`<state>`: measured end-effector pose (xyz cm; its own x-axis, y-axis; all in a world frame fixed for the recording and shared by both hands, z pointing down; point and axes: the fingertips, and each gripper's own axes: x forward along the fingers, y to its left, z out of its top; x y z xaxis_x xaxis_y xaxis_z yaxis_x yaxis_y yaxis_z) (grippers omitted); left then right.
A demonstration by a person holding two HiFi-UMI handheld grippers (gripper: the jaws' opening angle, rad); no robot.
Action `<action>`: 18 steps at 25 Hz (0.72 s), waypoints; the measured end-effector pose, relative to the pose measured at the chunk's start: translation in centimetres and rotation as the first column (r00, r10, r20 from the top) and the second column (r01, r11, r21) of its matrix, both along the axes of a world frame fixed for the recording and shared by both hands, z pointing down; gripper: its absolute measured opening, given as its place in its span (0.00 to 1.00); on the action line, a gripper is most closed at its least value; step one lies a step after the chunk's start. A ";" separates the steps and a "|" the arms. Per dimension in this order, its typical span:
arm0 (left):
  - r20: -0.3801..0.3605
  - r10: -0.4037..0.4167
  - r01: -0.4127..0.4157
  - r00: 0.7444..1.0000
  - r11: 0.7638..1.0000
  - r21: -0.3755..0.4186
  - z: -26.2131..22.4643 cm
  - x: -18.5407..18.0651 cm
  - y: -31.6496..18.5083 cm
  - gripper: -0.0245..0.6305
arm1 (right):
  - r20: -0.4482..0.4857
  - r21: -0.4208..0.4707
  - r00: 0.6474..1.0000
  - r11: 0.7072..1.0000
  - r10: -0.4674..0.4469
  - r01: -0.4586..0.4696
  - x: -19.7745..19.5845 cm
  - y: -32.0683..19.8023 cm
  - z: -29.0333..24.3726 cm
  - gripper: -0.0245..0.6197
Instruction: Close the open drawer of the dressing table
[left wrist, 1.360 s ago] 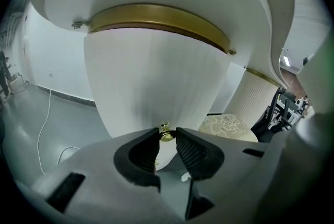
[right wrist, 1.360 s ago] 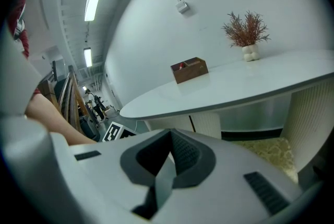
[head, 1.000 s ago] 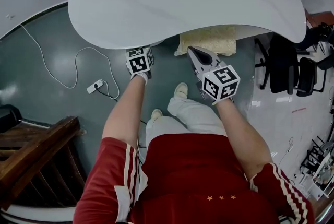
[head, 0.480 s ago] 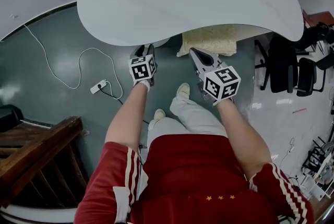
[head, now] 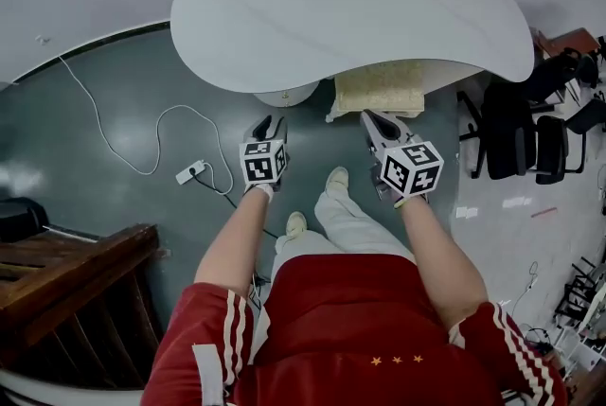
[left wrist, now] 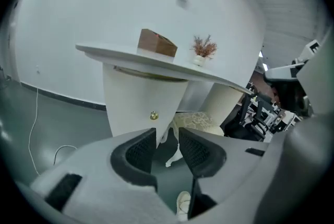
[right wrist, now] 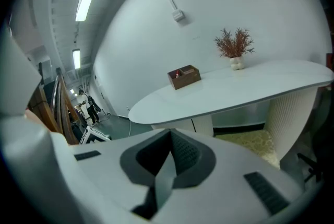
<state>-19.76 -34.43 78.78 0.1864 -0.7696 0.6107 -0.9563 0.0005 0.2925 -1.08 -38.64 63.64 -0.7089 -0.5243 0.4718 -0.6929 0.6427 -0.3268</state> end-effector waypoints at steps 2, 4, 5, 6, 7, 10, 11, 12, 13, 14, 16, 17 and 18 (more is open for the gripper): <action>0.007 0.033 -0.034 0.999 0.999 0.024 -1.7 0.6 1.5 0.25 | 0.004 0.009 1.000 1.000 0.000 0.000 -0.1 1.0 -1.2 0.04; 0.008 0.055 -0.055 0.998 0.997 0.054 -3.7 1.1 2.7 0.25 | 0.006 0.023 1.000 1.000 -0.001 0.001 -0.1 2.0 -2.4 0.04; 0.009 0.063 -0.063 0.998 0.996 0.070 -4.7 1.4 3.3 0.25 | 0.005 0.031 1.000 1.000 -0.003 0.003 -0.1 2.5 -3.1 0.04; 0.010 0.069 -0.069 0.998 0.994 0.085 -5.8 1.6 3.9 0.24 | 0.002 0.039 1.000 0.999 -0.006 0.006 -0.1 3.0 -3.7 0.04; 0.009 0.072 -0.073 0.997 0.992 0.100 -6.9 1.8 4.5 0.24 | -0.004 0.047 1.000 0.999 -0.010 0.010 0.0 3.6 -4.3 0.04; 0.003 0.082 -0.081 0.997 0.986 0.145 -10.3 2.1 6.9 0.24 | -0.016 0.068 1.000 0.998 -0.015 0.016 0.2 5.9 -6.1 0.04; 0.000 0.088 -0.087 0.996 0.983 0.159 -11.4 2.2 7.7 0.24 | -0.015 0.078 1.000 0.997 -0.013 0.015 0.3 6.6 -6.9 0.04; -0.007 0.096 -0.094 0.995 0.981 0.172 -12.5 2.3 8.4 0.24 | -0.013 0.091 1.000 0.996 -0.009 0.011 0.4 7.3 -7.7 0.04; -0.017 0.105 -0.100 0.994 0.979 0.179 -13.6 2.3 9.1 0.24 | -0.007 0.105 1.000 0.994 -0.004 0.004 0.5 7.9 -8.6 0.04; -0.031 0.113 -0.106 0.993 0.977 0.182 -14.6 2.2 10.0 0.24 | 0.001 0.119 1.000 0.993 0.003 -0.003 0.5 8.6 -9.5 0.04; -0.047 0.129 -0.118 0.991 0.974 0.191 -16.6 1.9 12.0 0.24 | 0.019 0.142 1.000 0.990 0.014 -0.016 0.4 10.2 -11.1 0.04; -0.045 0.136 -0.124 0.990 0.972 0.200 -17.7 1.7 13.0 0.24 | 0.024 0.154 1.000 0.988 0.019 -0.022 0.5 11.2 -11.9 0.04; -0.038 0.140 -0.129 0.989 0.969 0.212 -18.8 1.4 14.1 0.24 | 0.030 0.166 0.999 0.986 0.025 -0.030 0.6 12.0 -12.8 0.04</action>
